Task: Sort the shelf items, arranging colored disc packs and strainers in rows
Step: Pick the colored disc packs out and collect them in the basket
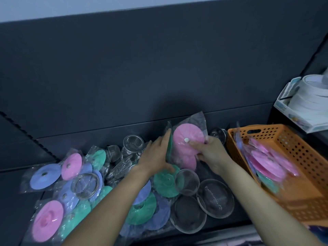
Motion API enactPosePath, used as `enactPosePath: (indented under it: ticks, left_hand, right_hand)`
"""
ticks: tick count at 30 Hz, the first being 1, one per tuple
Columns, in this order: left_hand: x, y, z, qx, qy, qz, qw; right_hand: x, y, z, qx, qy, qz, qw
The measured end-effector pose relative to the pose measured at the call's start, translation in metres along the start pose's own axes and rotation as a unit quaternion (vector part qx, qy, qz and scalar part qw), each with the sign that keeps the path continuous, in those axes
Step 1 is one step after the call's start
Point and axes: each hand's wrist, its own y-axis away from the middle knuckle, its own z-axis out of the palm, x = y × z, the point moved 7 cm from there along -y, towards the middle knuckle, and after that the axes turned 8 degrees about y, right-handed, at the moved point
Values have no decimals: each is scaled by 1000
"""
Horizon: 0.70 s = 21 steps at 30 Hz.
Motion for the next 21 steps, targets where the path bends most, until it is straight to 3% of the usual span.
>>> enactPosePath:
  ticks: [5, 12, 15, 21]
  left_hand:
    - [-5, 0, 15, -99, -92, 31, 990]
    - [-3, 1, 20, -161, -155, 65, 973]
    - [4, -3, 18, -137, -165, 73, 974]
    - [10, -30, 5, -68, -10, 26, 997]
  right_hand:
    - [-11, 5, -29, 106, 54, -40, 992]
    - [-1, 18, -54, 179, -14, -26, 983]
    - [7, 25, -55, 186, -53, -17, 981]
    - [13, 38, -60, 223, -121, -24, 967]
